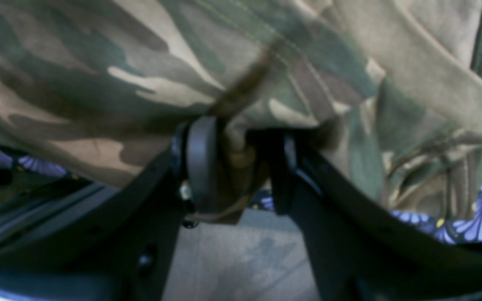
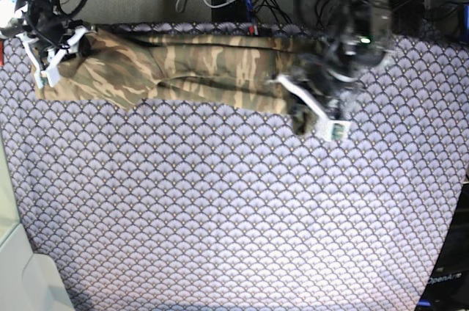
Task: Fold the T-shirt properly
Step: 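Carry the strip end with the left gripper toward the right gripper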
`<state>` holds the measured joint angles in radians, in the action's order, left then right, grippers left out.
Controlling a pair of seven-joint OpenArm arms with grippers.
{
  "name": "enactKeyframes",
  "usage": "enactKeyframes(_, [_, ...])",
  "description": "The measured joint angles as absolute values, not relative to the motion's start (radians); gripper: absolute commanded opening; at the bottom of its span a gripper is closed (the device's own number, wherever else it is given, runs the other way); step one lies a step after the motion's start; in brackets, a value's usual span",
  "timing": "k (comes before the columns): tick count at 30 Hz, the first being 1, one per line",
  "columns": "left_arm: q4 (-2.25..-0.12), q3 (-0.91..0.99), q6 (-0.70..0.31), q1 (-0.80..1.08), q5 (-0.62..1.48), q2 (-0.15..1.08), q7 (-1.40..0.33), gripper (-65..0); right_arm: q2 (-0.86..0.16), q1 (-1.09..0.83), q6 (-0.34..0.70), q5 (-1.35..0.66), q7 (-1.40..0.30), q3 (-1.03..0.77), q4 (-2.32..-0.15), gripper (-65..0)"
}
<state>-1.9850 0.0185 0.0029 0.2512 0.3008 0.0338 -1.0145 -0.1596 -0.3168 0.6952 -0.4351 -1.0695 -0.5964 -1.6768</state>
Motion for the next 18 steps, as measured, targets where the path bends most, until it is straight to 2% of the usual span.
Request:
enactKeyframes(10, [-1.872,-0.35,0.287,0.097,0.308,0.018,-0.983,-64.5,-0.16,-0.299,0.695,-0.427,-1.077,-0.593,-1.675,-43.2])
enactKeyframes(18, [-1.644,-0.563,0.307,0.004,0.311,-0.075,-0.936,-64.5,-0.16,-0.297,0.695,-0.427,-1.08,-0.593,-1.675,-43.2])
